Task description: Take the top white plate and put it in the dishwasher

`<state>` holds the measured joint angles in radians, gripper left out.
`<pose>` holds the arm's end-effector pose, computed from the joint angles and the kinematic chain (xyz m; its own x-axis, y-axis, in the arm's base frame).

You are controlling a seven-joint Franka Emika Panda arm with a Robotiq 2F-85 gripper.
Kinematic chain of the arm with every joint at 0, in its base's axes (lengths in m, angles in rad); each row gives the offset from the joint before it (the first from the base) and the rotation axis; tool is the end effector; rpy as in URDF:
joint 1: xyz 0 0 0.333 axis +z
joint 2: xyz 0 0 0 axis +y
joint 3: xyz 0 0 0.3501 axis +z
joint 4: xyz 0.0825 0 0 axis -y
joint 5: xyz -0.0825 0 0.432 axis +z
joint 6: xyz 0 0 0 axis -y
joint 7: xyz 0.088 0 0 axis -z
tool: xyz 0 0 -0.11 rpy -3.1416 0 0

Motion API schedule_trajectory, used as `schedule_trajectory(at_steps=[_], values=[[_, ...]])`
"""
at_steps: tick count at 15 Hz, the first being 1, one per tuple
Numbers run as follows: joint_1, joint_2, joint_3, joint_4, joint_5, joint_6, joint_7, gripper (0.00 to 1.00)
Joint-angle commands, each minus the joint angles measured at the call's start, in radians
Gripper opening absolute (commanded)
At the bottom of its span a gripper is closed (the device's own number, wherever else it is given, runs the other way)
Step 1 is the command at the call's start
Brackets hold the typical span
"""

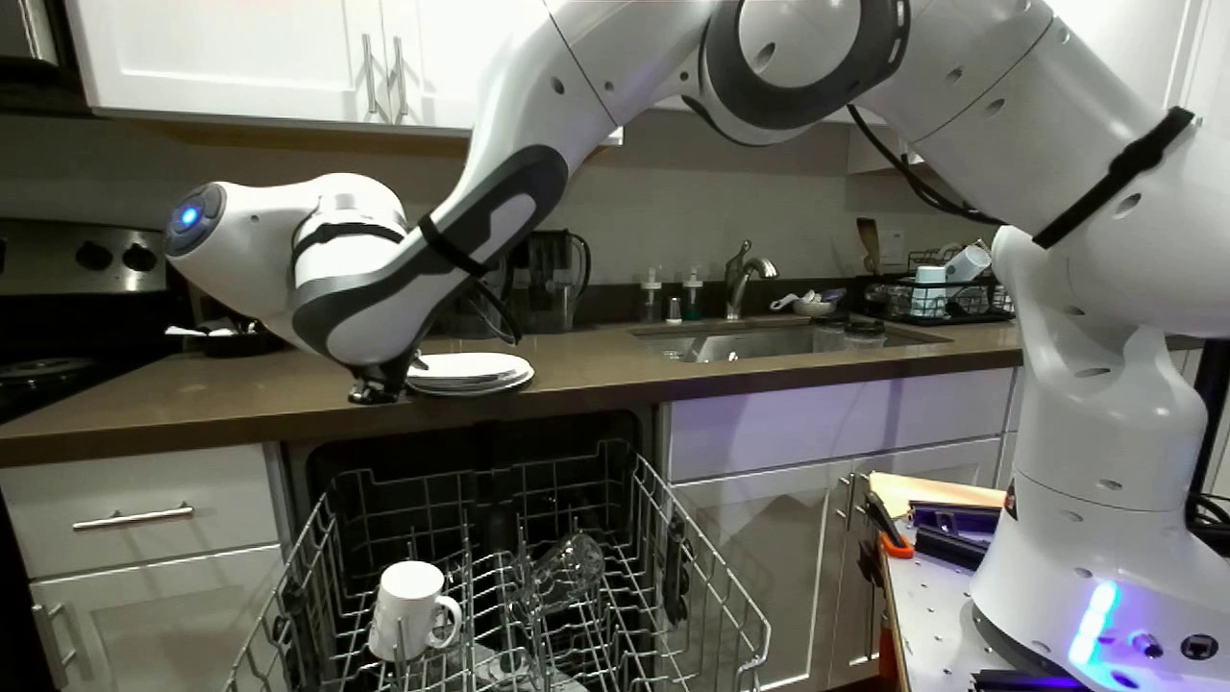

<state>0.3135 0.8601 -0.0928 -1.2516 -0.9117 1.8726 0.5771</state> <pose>0.7987 0.1359 0.2520 0.9877 0.1204 0.1000 -0.0063 -0.6080 0.7939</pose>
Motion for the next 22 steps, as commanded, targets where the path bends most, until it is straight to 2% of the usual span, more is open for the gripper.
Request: schedule_trajectory(at_steps=[1,3,4,5,6,11,14,18,22], values=[[-0.008,0.021,-0.008,0.028,-0.017,-0.003,0.003,0.66],[-0.007,0.023,-0.016,0.030,-0.024,-0.001,0.009,0.66],[-0.004,0.025,-0.021,0.029,-0.034,0.005,0.015,0.63],[-0.002,0.027,-0.024,0.030,-0.041,0.006,0.017,0.56],[0.000,0.030,-0.027,0.031,-0.050,0.007,0.020,0.38],[0.006,0.046,-0.033,0.036,-0.106,0.003,0.034,0.05],[0.009,0.058,-0.033,0.031,-0.139,0.001,0.057,0.00],[0.017,0.047,-0.034,0.012,-0.216,-0.010,0.119,0.02],[0.022,0.032,-0.028,-0.008,-0.241,-0.030,0.175,0.02]])
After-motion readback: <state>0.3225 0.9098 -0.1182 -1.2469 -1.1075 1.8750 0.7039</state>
